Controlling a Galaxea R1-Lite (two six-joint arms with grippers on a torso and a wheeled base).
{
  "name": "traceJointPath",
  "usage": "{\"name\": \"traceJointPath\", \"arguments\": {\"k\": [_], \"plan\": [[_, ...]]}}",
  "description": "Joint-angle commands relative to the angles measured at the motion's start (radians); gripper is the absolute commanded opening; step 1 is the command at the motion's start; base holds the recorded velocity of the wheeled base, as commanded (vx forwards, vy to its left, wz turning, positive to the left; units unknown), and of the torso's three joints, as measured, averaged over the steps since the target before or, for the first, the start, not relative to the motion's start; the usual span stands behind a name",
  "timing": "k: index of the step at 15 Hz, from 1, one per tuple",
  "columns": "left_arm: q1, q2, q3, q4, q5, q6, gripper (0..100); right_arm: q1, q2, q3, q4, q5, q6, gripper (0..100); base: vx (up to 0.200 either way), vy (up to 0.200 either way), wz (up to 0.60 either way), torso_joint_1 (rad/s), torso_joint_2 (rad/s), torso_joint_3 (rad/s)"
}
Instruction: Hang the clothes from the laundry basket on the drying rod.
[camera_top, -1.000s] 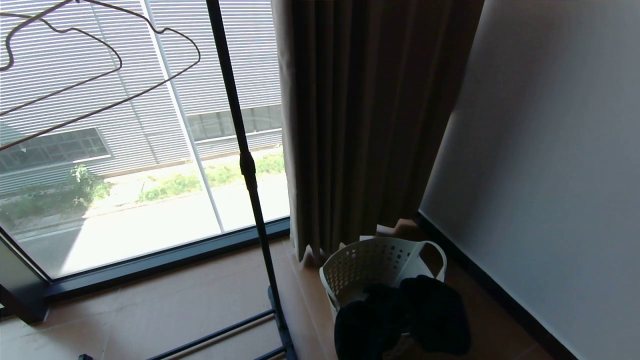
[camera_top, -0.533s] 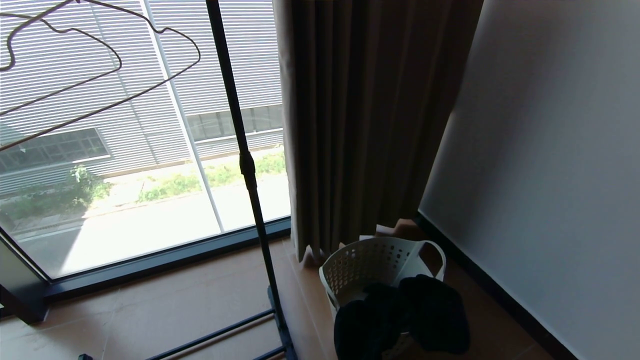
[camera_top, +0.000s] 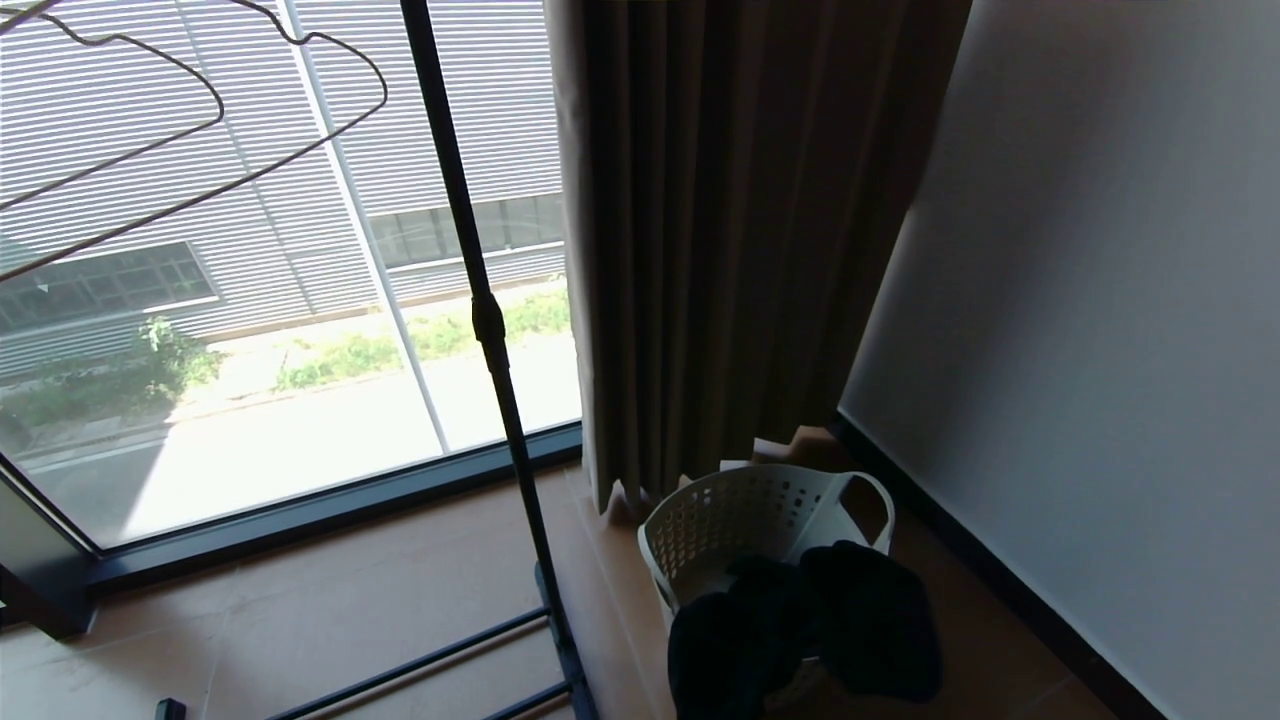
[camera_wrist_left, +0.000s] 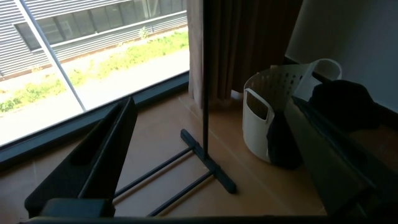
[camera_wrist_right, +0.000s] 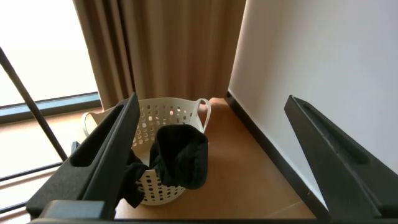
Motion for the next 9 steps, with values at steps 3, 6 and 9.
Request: {"name": "traceJointPath", "arguments": {"k": [3,6,9], "plan": [[0.0,0.0,0.0,-0.001,0.006,-0.005,100,0.0,0.0,0.0,0.0,0.0,0.0,100,0.0,0.0,0.0,0.001,0.0,-0.186],[0.0,0.0,0.0,-0.001,0.009,-0.008,100,0.0,0.0,0.0,0.0,0.0,0.0,100,0.0,0.0,0.0,0.004,0.0,-0.201],[0.0,0.0,0.0,-0.001,0.012,-0.007,100,0.0,0.0,0.0,0.0,0.0,0.0,100,0.0,0.0,0.0,0.001,0.0,-0.198]]}}
